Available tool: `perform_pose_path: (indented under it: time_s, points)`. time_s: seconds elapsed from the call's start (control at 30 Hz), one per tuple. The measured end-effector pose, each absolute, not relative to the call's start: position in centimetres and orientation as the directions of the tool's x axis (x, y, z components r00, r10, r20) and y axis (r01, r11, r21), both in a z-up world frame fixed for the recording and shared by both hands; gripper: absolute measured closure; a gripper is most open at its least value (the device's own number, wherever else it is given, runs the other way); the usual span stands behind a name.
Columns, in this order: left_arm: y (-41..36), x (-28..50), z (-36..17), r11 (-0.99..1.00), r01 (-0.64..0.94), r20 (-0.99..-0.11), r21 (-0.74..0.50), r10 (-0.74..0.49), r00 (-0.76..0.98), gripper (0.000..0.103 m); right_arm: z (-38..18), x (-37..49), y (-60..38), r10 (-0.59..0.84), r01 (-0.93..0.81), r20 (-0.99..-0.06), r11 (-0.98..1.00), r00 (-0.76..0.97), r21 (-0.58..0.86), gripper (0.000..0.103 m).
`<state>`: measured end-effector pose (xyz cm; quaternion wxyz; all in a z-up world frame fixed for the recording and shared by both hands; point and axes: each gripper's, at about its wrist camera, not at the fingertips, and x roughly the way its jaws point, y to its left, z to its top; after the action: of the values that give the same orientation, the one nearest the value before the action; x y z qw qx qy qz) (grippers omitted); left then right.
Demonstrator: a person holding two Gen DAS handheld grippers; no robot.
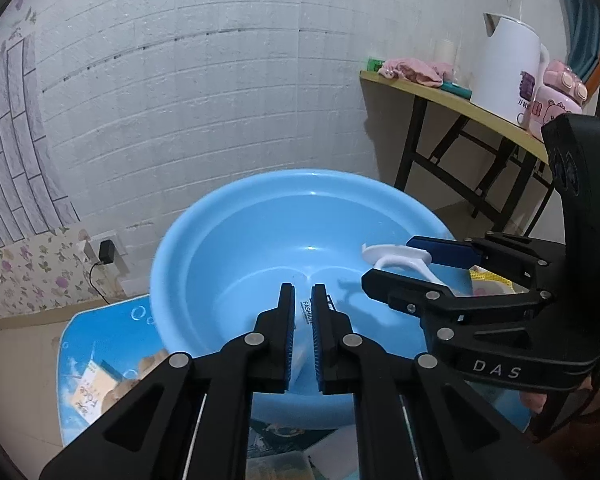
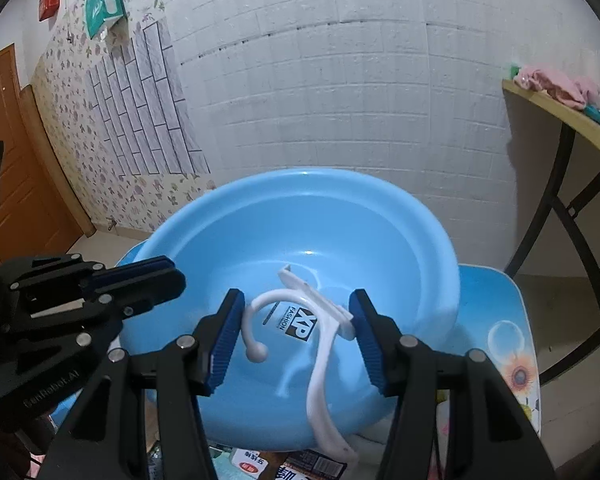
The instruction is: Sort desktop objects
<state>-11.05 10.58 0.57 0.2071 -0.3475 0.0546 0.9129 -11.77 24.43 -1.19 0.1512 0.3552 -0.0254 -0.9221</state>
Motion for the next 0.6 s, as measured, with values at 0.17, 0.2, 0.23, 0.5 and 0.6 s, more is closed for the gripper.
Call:
perform_pose_path:
  time_s: [0.17, 0.2, 0.23, 0.5, 0.6]
  points:
    - [10.7, -10.9, 0.2, -0.912, -0.409, -0.667, -0.024, 0.319, -0.673, 0.076, -1.4, -11.4, 24.4, -0.292, 0.254, -0.643, -0.955, -0.707, 0.155, 0.049]
    - [10.6, -10.7, 0.1, -0.914, -0.406, -0.668, -0.021, 0.315, -0.674, 0.071, -1.3, -11.5, 24.5, -0.292, 0.252, -0.644, -0.955, -0.708, 0.156, 0.049]
    - [10.4, -10.5, 0.1, -0.916, -0.402, -0.67, -0.021, 0.311, -0.674, 0.066, -1.3, -11.4, 24.5, -0.29, 0.249, -0.645, -0.956, -0.707, 0.156, 0.049]
    - [8.5, -8.8, 0.9, -0.943, -0.331, -0.661, -0.023, 0.263, -0.703, 0.022, -0.7, -10.0, 24.1, -0.289, 0.256, -0.651, -0.955, -0.702, 0.148, 0.049]
    - [7.8, -7.8, 1.1, -0.952, -0.305, -0.659, -0.024, 0.244, -0.712, 0.008, -0.5, -9.1, 24.1, -0.286, 0.256, -0.655, -0.956, -0.7, 0.144, 0.049]
